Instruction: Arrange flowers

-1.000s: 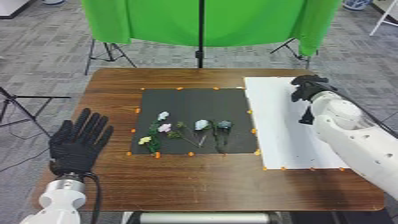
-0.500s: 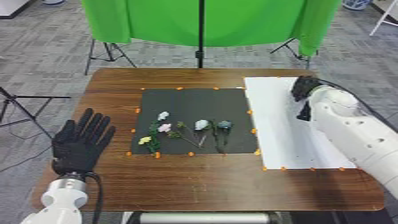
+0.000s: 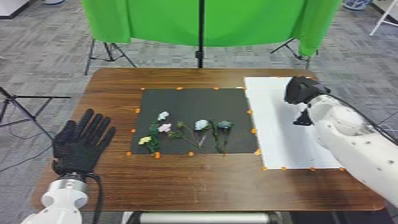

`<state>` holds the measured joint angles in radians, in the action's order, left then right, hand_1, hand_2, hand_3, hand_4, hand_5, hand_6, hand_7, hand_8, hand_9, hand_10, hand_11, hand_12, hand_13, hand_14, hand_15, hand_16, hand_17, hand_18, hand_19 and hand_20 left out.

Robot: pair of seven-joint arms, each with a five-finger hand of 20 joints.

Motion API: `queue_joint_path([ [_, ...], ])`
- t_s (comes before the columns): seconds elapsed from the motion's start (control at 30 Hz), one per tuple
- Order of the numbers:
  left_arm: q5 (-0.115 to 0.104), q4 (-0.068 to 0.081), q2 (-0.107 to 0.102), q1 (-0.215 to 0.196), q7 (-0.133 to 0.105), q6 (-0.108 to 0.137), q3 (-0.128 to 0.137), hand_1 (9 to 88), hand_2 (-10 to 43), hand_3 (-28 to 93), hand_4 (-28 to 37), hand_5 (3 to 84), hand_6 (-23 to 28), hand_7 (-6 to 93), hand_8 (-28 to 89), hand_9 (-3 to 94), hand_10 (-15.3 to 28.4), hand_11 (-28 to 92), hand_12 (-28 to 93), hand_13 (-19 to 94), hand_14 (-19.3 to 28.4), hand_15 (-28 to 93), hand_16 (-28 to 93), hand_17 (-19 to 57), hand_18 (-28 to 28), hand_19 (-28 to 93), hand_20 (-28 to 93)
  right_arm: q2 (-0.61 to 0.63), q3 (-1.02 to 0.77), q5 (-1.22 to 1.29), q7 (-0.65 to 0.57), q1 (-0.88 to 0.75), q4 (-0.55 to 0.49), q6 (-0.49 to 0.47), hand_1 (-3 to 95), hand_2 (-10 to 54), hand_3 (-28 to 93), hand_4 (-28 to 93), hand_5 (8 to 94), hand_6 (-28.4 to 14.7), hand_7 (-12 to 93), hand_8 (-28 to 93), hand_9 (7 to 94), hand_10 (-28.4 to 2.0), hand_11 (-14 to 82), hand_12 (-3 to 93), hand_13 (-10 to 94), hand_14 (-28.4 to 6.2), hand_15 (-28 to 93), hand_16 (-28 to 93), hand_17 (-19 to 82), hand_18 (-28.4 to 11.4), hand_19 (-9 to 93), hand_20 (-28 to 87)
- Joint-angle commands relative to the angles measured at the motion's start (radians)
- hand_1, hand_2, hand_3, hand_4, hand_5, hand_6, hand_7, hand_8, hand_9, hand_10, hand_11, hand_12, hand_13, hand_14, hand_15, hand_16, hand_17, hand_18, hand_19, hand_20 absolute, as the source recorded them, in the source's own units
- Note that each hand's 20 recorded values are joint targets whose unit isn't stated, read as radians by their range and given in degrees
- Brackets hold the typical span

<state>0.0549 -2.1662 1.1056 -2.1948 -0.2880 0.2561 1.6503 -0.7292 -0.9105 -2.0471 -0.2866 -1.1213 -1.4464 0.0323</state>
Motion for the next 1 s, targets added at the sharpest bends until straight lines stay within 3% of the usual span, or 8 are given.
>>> queue_joint_path([
  [0.03, -0.003, -0.006, 0.014, -0.019, 0.008, 0.021, 0.002, 27.7, 13.5, 80, -27.7, 42.5, 8.8, 9.6, -8, 33.6, 13.7, 17, 11, 27, 13.0, 28, -4, -4.3, 12.4, 25, 15, 0.02, -0.032, -0.015, 0.08, -0.138, -0.305, -0.029, 66.1, -9.5, 66, -28, 73.4, 2.5, 30, -3, 83.6, -7.9, 8.1, 38.9, 73, -3.8, 20, 46, 31, -11.9, 60, 31],
  [0.07, -0.005, -0.008, 0.014, -0.013, 0.011, 0.038, -0.001, 27.7, 13.5, 80, -27.7, 42.5, 8.8, 9.6, -8, 33.6, 13.7, 17, 11, 26, 13.0, 28, -4, -4.3, 12.4, 25, 15, 0.013, -0.041, -0.02, 0.086, -0.16, -0.324, -0.045, 66.2, -9.5, 66, -28, 73.3, 2.5, 30, -3, 83.5, -7.9, 8.1, 38.9, 73, -3.9, 20, 46, 31, -11.9, 60, 31],
  [0.2, 0.003, -0.004, 0.015, -0.006, 0.01, 0.034, -0.006, 27.8, 13.6, 80, -27.7, 42.9, 8.9, 9.8, -8, 33.9, 13.7, 17, 11, 27, 13.0, 29, -4, -4.3, 12.4, 25, 15, -0.008, -0.06, -0.064, 0.141, -0.232, -0.379, -0.073, 66.0, -9.5, 67, -28, 72.6, 2.0, 28, -3, 82.4, -8.1, 7.8, 38.8, 72, -4.0, 20, 46, 31, -12.3, 59, 31],
  [0.3, 0.052, -0.005, 0.017, -0.006, 0.018, 0.041, -0.008, 27.6, 13.6, 81, -27.6, 42.9, 8.9, 9.9, -8, 34.0, 13.8, 17, 11, 27, 13.1, 29, -4, -4.3, 12.4, 25, 15, -0.013, -0.052, -0.106, 0.178, -0.244, -0.387, -0.099, 65.9, -9.5, 67, -28, 71.5, 1.8, 28, -3, 81.4, -8.1, 7.6, 38.5, 71, -3.8, 20, 46, 30, -12.4, 58, 31],
  [0.5, 0.061, -0.002, 0.014, 0.0, 0.029, 0.038, -0.009, 27.4, 13.3, 81, -27.4, 42.8, 8.9, 9.9, -8, 33.9, 13.8, 17, 11, 26, 13.0, 28, -4, -4.4, 12.4, 25, 15, 0.004, -0.075, -0.108, 0.169, -0.298, -0.426, -0.103, 65.7, -9.5, 67, -28, 70.5, 2.0, 27, -3, 80.1, -7.8, 7.6, 37.7, 70, -3.7, 20, 45, 30, -12.3, 57, 31],
  [0.67, 0.052, -0.003, 0.015, -0.008, 0.034, 0.044, -0.014, 27.4, 13.3, 81, -27.5, 42.4, 8.9, 9.6, -8, 33.8, 13.8, 17, 11, 26, 13.0, 28, -4, -4.4, 12.3, 25, 15, 0.013, -0.091, -0.093, 0.16, -0.33, -0.448, -0.104, 62.7, -9.5, 66, -28, 64.9, 1.6, 21, -9, 75.1, -8.5, 7.8, 34.4, 66, -3.6, 20, 42, 29, -13.1, 58, 31],
  [0.8, 0.053, -0.002, 0.013, -0.007, 0.04, 0.048, -0.012, 27.4, 13.3, 81, -27.6, 42.4, 8.9, 9.6, -8, 33.8, 13.8, 17, 11, 26, 13.0, 28, -4, -4.4, 12.3, 25, 15, 0.018, -0.105, -0.103, 0.126, -0.349, -0.467, -0.102, 53.6, -9.5, 73, -28, 58.3, 0.0, 19, -14, 65.8, -11.3, 22.4, 21.5, 62, -6.5, 31, 32, 26, -15.5, 63, 31],
  [1.0, 0.055, -0.006, 0.011, -0.018, 0.037, 0.045, 0.0, 27.7, 13.9, 81, -27.9, 42.7, 9.0, 9.7, -8, 33.8, 13.8, 17, 10, 26, 13.0, 29, -4, -4.4, 12.3, 25, 15, 0.015, -0.121, -0.095, 0.086, -0.362, -0.481, -0.1, 47.2, -9.5, 79, -28, 53.9, -1.3, 18, -14, 59.9, -12.0, 26.2, 19.3, 58, -8.7, 39, 23, 24, -17.1, 66, 33],
])
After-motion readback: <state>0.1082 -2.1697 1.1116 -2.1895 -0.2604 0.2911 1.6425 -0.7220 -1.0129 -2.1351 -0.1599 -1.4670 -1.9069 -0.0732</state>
